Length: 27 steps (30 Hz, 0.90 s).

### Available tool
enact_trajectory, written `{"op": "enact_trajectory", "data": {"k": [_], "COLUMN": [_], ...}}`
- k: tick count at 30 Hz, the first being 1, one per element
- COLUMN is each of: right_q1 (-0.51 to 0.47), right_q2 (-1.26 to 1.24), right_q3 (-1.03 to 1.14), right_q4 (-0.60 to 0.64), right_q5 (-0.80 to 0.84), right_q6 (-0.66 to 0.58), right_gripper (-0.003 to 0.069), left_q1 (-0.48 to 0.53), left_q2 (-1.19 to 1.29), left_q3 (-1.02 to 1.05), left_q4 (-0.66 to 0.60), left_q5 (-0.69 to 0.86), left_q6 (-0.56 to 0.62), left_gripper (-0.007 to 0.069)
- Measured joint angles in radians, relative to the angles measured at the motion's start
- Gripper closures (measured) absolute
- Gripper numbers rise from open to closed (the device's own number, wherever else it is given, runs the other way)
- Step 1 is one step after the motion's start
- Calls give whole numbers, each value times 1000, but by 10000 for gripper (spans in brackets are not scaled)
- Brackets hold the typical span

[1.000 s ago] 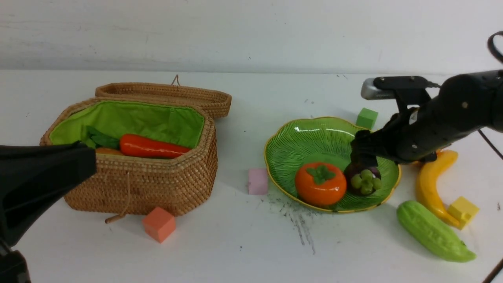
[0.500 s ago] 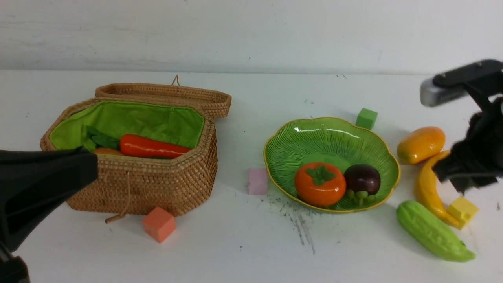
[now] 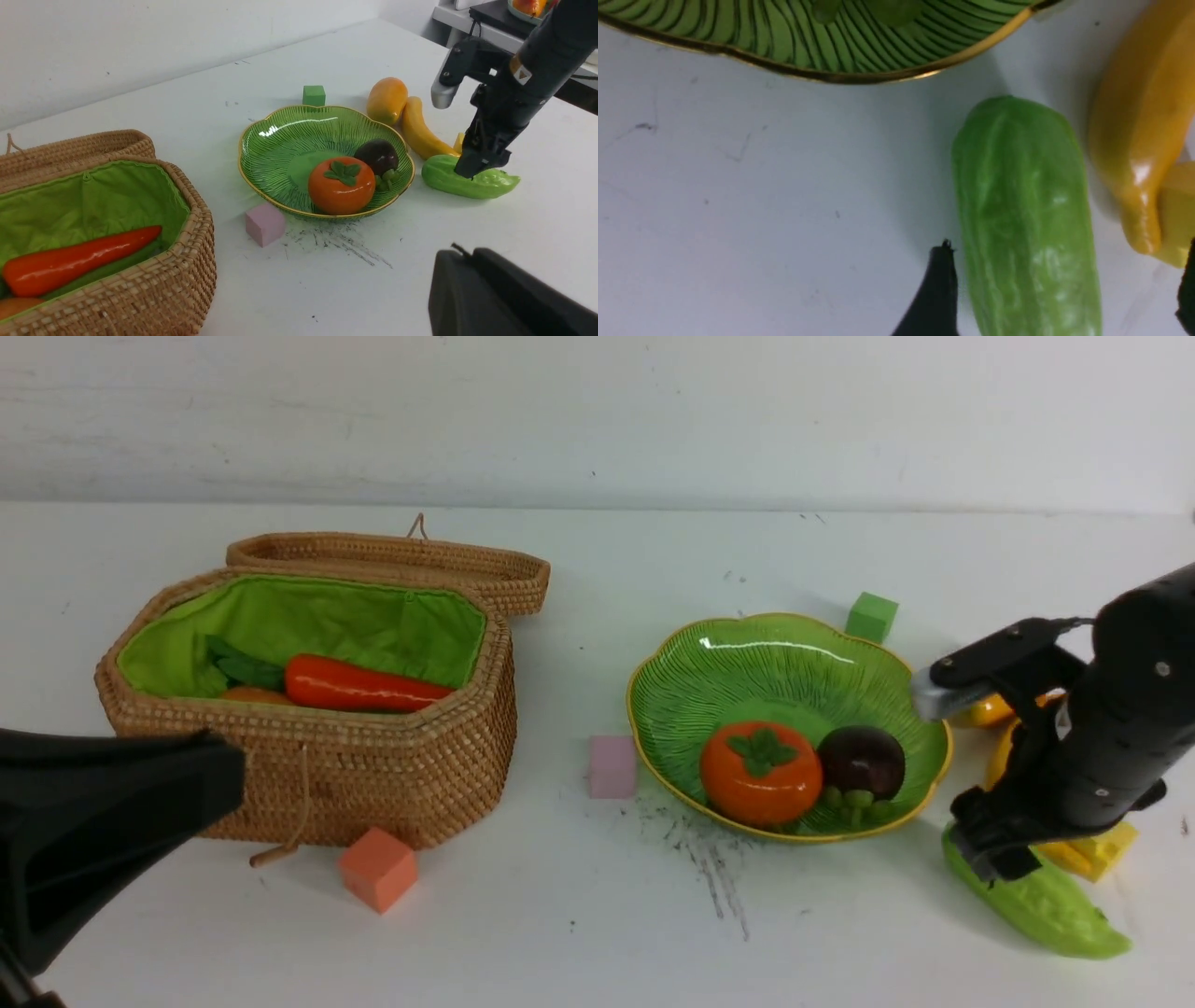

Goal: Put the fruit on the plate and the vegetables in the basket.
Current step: Take a chayote with your right arm and place it on the basket on the left.

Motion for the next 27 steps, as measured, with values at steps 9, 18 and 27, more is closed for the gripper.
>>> {"op": "enact_trajectory", "data": {"k": [9,18,27], "right_q1": [-2,-2,-2], "right_q2": [95,105,152], "right_q3": [0,0,-5], "right_q4": [0,107,102], "right_q5": [-15,-10,-2], "right_q6": [-17,-27,-28], "right_gripper": [123,132,220], "left_q1": [0,0,0], "left_q2": [0,0,0], "left_q3": [0,0,0], "left_q4": [0,1,1], "left_q5": [2,4,4], "left_q6": [0,0,0], "left_gripper": [603,603,599]}}
